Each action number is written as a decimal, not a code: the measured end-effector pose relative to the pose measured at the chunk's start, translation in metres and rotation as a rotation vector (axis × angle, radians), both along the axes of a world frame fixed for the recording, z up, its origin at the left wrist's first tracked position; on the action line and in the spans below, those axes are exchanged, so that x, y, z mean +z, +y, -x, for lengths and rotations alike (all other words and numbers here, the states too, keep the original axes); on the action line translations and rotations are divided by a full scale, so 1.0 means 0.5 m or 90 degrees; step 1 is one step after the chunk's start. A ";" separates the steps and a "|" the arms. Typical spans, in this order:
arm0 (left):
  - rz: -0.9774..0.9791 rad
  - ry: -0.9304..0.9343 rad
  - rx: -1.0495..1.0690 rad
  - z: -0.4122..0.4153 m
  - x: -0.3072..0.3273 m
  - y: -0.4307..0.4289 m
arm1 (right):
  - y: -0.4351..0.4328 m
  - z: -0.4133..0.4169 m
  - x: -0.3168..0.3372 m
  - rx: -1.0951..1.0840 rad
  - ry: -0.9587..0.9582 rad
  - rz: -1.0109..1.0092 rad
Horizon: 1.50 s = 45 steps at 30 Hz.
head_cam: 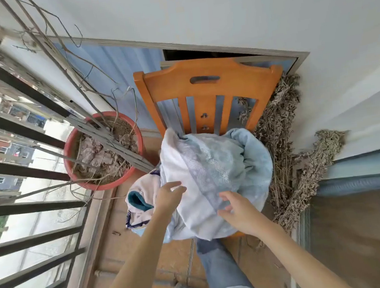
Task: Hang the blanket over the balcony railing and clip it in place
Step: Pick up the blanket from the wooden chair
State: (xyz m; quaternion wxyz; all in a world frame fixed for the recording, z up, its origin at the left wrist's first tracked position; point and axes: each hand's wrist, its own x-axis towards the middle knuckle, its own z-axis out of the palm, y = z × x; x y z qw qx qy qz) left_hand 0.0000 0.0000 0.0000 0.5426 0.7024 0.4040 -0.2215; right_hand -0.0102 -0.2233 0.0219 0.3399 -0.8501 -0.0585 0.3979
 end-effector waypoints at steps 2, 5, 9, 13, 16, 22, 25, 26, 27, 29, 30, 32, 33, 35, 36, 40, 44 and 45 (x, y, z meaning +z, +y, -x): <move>-0.001 0.020 0.047 -0.005 -0.004 0.009 | 0.003 -0.011 0.007 0.000 0.002 0.007; 0.073 0.050 0.061 0.003 -0.009 0.007 | -0.003 -0.016 0.016 -0.017 -0.006 0.002; 0.133 -0.041 0.077 0.029 0.022 -0.016 | 0.004 0.000 0.015 -0.038 0.000 0.022; 0.302 -0.096 0.106 0.042 0.097 -0.022 | 0.055 0.027 0.035 0.001 -0.016 0.032; 0.360 -0.153 0.047 0.055 0.186 -0.034 | 0.104 0.053 0.067 -0.009 -0.136 0.063; 0.352 -0.299 -0.025 0.120 0.323 -0.023 | 0.145 0.071 0.146 -0.248 -0.291 -0.010; 0.377 -0.334 0.013 0.158 0.367 0.013 | 0.129 0.071 0.209 -0.294 -0.330 -0.087; 0.383 -0.340 0.015 0.174 0.379 0.027 | 0.120 0.069 0.233 -0.310 -0.337 -0.112; 0.376 -0.346 0.012 0.192 0.389 0.040 | 0.110 0.069 0.264 -0.325 -0.349 -0.122; 0.331 -0.354 0.013 0.234 0.390 0.065 | 0.089 0.072 0.331 -0.342 -0.367 -0.159; 0.293 -0.357 0.012 0.256 0.384 0.075 | 0.082 0.080 0.369 -0.357 -0.381 -0.198; 0.202 -0.366 -0.002 0.301 0.369 0.091 | 0.068 0.101 0.445 -0.411 -0.409 -0.280; 0.156 -0.373 -0.014 0.321 0.363 0.094 | 0.059 0.113 0.479 -0.443 -0.418 -0.311; 0.058 -0.393 -0.063 0.351 0.356 0.092 | 0.042 0.138 0.539 -0.488 -0.450 -0.365; 0.010 -0.407 -0.094 0.360 0.356 0.087 | 0.036 0.154 0.570 -0.498 -0.463 -0.394; -0.160 -0.477 -0.219 0.377 0.378 0.047 | 0.019 0.213 0.714 -0.485 -0.460 -0.576; -0.304 -0.546 -0.360 0.378 0.424 -0.020 | -0.023 0.248 0.842 -0.449 -0.437 -0.694; -0.330 -0.562 -0.378 0.375 0.440 -0.040 | -0.034 0.256 0.867 -0.437 -0.433 -0.712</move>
